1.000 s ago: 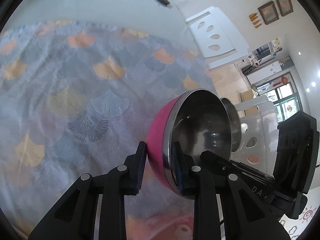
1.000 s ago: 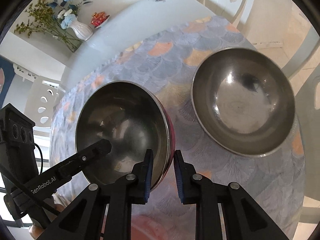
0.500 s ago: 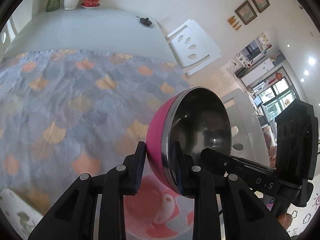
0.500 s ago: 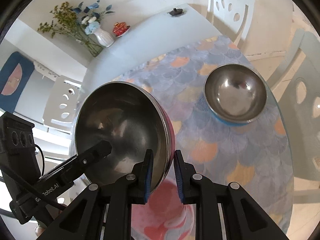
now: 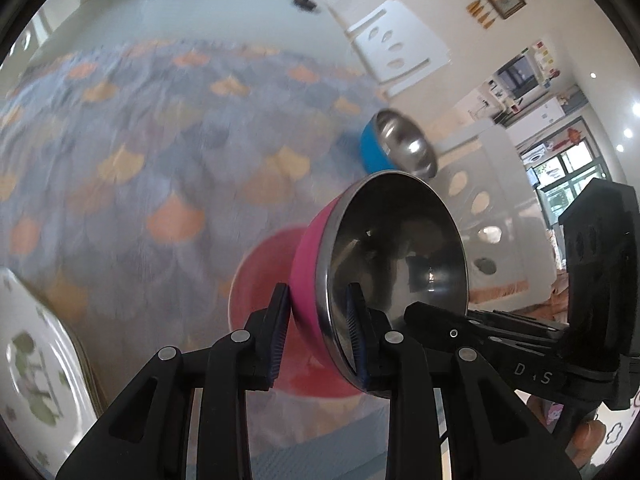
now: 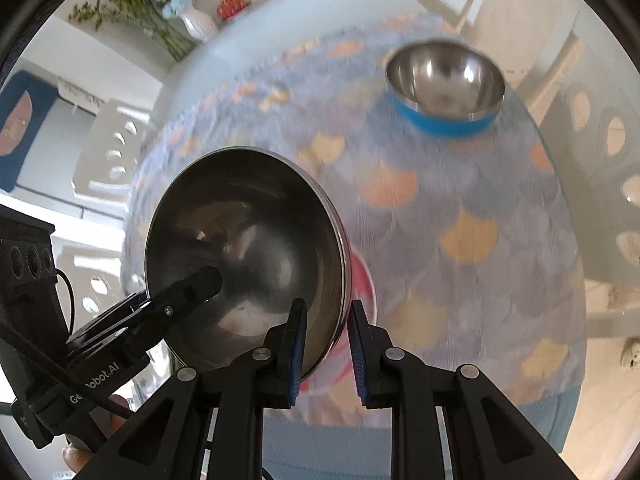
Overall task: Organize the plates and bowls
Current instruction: 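Carry the steel bowl over the pink bowl and lower it inside, then open both grippers and move to the blue-sided steel bowl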
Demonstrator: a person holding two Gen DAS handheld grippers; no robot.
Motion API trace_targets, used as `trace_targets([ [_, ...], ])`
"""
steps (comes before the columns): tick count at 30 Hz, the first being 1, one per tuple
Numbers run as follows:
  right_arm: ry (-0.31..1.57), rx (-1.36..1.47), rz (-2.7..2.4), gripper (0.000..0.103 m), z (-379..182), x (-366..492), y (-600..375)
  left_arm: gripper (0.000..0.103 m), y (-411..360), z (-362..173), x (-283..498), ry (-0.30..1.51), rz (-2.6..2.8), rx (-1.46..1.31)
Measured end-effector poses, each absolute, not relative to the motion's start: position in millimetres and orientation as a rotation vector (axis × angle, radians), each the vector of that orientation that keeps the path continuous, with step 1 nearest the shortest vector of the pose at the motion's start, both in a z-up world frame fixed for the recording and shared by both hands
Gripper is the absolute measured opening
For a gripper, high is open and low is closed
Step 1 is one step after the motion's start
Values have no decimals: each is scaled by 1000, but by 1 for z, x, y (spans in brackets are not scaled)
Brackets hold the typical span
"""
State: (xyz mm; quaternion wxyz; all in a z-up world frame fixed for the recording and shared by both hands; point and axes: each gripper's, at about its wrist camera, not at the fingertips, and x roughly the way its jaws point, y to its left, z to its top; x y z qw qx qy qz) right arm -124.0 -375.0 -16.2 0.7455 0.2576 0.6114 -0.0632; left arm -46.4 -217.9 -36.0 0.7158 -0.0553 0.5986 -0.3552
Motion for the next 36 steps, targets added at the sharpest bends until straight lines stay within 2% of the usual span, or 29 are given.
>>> trace_targets([
  [12,1395,512,-146,20,-40,-128,-363,24,-215,-68,-62,1398,-731,-86],
  [14,1399,512,-149,20,-41,-126,-364,28,-214,-69,-62,1405,-719,-79],
  [23,1396,526,-141,20,-39,-124,-364,32,-211,-58,-60,1371,-685,-35],
  [36,1416,531,-85,20,-41,-131,-350,32,-210,-53,-74,1327,-650,67],
])
